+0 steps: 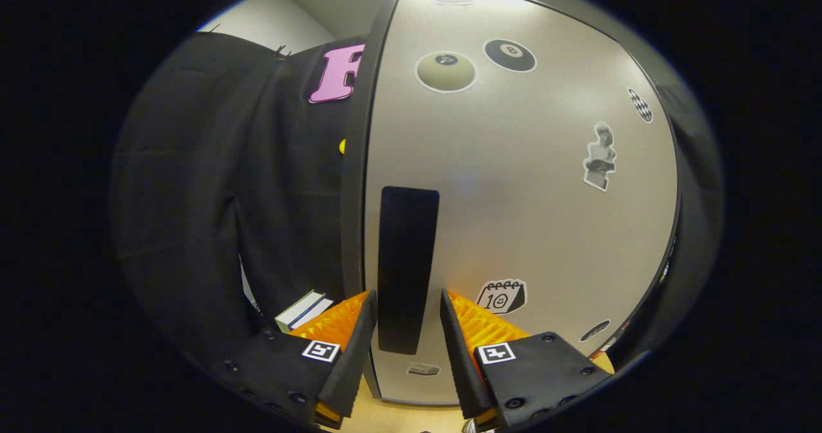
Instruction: Open the shoe cabinet door, grab the shoes and put them into the shoe cabinet, then close the shoe cabinet door.
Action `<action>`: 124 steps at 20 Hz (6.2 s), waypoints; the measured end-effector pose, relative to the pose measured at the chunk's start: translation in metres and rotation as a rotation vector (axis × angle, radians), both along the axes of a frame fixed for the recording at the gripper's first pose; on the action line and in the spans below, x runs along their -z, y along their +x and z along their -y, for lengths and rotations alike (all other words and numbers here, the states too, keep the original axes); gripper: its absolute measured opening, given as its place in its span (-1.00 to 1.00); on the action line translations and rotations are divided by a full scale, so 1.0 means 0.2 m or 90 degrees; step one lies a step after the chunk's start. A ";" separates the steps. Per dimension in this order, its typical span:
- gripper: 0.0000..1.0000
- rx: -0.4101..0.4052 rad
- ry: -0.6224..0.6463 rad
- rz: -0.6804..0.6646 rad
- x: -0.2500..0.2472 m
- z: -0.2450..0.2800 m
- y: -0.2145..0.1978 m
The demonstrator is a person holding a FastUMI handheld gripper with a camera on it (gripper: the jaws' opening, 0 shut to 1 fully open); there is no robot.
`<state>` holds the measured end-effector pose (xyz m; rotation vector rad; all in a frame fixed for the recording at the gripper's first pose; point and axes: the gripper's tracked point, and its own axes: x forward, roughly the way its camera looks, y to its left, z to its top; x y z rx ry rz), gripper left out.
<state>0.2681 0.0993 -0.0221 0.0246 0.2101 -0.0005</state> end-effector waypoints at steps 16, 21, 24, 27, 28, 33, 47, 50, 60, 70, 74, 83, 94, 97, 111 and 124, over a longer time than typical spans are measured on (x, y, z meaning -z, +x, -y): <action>-0.82 -0.002 -0.006 -0.011 -0.01 -0.04 -0.08; -0.82 -0.029 0.003 -0.010 -0.03 -0.06 -0.23; -0.82 -0.059 -0.010 0.018 -0.02 -0.02 -0.36; -0.83 -0.067 -0.006 0.019 -0.03 0.00 -0.45; -0.83 -0.066 -0.012 0.021 -0.03 0.02 -0.48; -0.82 -0.069 -0.017 0.043 -0.04 0.08 -0.60; -0.83 -0.081 -0.008 0.052 -0.04 0.33 -0.93; -0.83 -0.067 -0.004 0.042 -0.04 0.40 -0.99; -0.84 -0.001 0.026 -0.002 -0.04 0.70 -1.18; -0.89 0.131 0.084 0.037 -0.01 1.25 -1.32; -0.89 0.083 0.095 0.048 -0.05 1.27 -1.34; -0.50 0.167 0.071 0.040 -0.07 1.46 -1.60; 0.97 0.069 0.008 0.007 -0.08 0.94 -1.85; 0.97 0.042 0.000 -0.022 0.02 0.82 -1.81; 0.95 -0.126 0.032 -0.222 0.68 0.04 -1.34; 0.96 -0.114 -0.009 -0.486 1.78 0.23 -0.92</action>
